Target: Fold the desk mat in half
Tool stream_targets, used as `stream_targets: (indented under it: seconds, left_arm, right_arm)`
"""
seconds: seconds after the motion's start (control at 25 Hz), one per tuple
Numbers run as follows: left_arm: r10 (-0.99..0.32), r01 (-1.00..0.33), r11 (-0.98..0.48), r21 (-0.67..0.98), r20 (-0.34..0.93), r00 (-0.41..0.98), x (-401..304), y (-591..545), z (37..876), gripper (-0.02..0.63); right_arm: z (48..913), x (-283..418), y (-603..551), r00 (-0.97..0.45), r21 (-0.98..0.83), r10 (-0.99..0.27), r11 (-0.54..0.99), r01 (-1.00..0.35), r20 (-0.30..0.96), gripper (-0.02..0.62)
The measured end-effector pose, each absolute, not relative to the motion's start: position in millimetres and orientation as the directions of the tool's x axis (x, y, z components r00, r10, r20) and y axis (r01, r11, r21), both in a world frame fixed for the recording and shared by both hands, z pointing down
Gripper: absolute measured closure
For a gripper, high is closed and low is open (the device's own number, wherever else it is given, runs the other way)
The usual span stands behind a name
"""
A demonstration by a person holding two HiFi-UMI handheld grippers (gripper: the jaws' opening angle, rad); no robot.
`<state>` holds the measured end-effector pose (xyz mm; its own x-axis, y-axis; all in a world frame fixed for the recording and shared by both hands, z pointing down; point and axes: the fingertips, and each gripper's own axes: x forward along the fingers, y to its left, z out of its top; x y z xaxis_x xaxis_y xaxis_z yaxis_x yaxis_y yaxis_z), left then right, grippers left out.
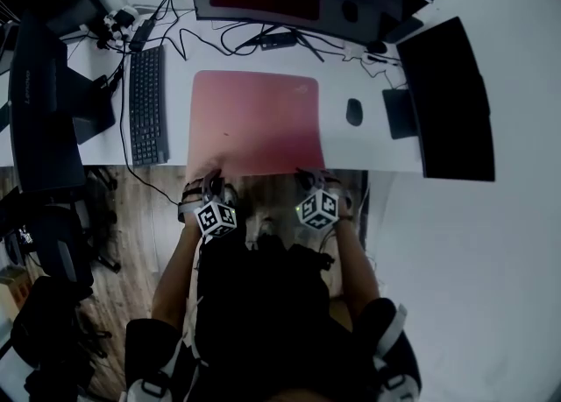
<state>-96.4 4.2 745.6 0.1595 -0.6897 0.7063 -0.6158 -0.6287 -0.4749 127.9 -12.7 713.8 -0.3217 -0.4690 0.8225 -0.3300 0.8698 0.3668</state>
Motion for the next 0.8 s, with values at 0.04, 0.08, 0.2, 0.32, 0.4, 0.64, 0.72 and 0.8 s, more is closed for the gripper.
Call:
stream_targets:
  seconds: [0.04, 0.08, 0.2, 0.32, 0.4, 0.64, 0.72, 0.8]
  left_arm:
    - [-0.690, -0.610, -0.632, -0.478, 0.705, 0.162, -97, 2, 740, 0.584]
    - [-0.688, -0.607, -0.636, -0.476, 0.706, 0.167, -97, 0, 735, 0.584]
    - [-0.677, -0.587, -0.657, -0.473, 0.712, 0.185, -96, -10, 723, 0.584]
    - [-0.676, -0.555, -0.673, -0.489, 0.712, 0.192, -101, -23, 709, 0.584]
    - [-0.681, -0.553, -0.673, -0.491, 0.703, 0.204, -103, -32, 697, 0.584]
    - [-0.711, -0.567, -0.657, -0.497, 0.659, 0.246, -104, -63, 658, 0.584]
    - [-0.719, -0.564, -0.653, -0.505, 0.648, 0.252, -103, -72, 649, 0.584]
    - [-0.728, -0.561, -0.647, -0.516, 0.637, 0.253, -103, -78, 643, 0.584]
  right_arm:
    - [711, 128, -15, -0.326, 0.362, -0.470, 0.868, -0.341, 0.820, 0.574]
    - [708, 128, -17, -0.329, 0.358, -0.472, 0.865, -0.350, 0.818, 0.574]
    - [699, 128, -27, -0.328, 0.363, -0.489, 0.852, -0.377, 0.808, 0.574]
    - [688, 125, -39, -0.315, 0.376, -0.517, 0.830, -0.411, 0.796, 0.574]
    - [680, 124, -46, -0.306, 0.386, -0.535, 0.815, -0.432, 0.787, 0.574]
    - [653, 123, -69, -0.285, 0.408, -0.612, 0.740, -0.535, 0.737, 0.574]
    - [647, 123, -74, -0.284, 0.406, -0.629, 0.721, -0.562, 0.724, 0.574]
    - [644, 123, -80, -0.282, 0.408, -0.639, 0.710, -0.574, 0.715, 0.574]
